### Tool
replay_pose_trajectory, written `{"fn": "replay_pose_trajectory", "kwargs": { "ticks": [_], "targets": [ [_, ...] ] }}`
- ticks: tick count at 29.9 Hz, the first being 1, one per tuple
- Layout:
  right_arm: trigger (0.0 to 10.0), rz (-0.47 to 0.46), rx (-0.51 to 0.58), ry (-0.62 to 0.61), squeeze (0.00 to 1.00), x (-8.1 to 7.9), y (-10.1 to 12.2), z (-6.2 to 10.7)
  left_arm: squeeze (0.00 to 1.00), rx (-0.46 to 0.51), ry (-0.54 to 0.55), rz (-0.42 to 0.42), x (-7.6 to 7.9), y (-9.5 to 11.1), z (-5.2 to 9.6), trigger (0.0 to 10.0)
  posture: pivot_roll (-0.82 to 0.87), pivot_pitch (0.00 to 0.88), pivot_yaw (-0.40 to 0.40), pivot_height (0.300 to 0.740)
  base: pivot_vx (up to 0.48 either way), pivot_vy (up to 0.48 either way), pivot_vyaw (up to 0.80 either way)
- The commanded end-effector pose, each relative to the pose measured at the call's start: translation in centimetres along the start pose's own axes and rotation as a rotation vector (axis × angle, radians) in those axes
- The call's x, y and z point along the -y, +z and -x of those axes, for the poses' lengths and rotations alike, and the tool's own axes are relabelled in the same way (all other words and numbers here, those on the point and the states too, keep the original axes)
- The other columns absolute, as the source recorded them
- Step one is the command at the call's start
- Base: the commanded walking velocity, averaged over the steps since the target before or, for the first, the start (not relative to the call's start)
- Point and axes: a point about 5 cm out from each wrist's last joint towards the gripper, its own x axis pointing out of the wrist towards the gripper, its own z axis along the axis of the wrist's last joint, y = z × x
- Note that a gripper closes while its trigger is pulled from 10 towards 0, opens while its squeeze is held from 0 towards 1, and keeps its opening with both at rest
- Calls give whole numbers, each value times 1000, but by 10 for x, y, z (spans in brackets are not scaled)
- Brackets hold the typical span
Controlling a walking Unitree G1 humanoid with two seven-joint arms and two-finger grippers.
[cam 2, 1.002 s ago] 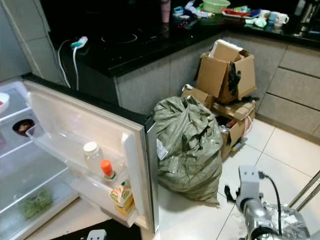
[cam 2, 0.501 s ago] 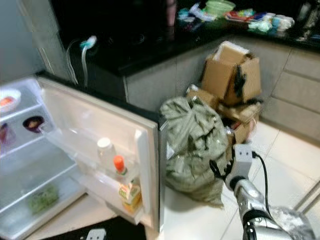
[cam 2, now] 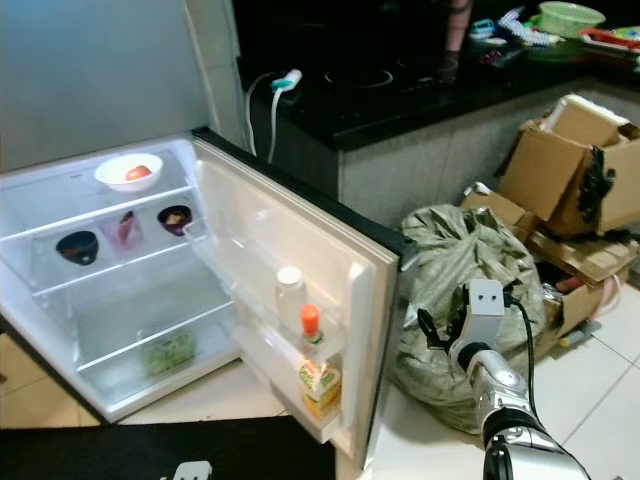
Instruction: Restocking fridge
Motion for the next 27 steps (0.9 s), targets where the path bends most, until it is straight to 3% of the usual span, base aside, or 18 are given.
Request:
{"fn": "replay_pose_trajectory", "kwargs": {
  "ticks": [1, 9, 16, 22, 27],
  "targets": [
    [10000, 2, 12, 4, 0, -1, 2, -1, 0, -19, -2, -9, 1, -5, 0, 10000, -74, 0, -24, 740, 0, 0, 744],
    [10000, 12, 14, -13, 0, 2, 4, -1, 0, -19, -3, -14, 2, -4, 0, 10000, -74, 0, -25, 740, 0, 0, 733],
    [10000, -6, 20, 20, 0, 1, 6, -1, 0, -18, -4, -18, 2, -4, 0, 10000, -73, 0, -23, 740, 0, 0, 0],
    [10000, -9, -15, 286, 0, -25, -4, -2, 0, -20, -5, -20, 1, -4, 0, 10000, -74, 0, -20, 740, 0, 0, 0],
    [10000, 43, -58, 337, 0, -33, -10, -1, 0, -21, -5, -19, 1, -5, 0, 10000, -74, 0, -22, 740, 0, 0, 0]
  ]
}}
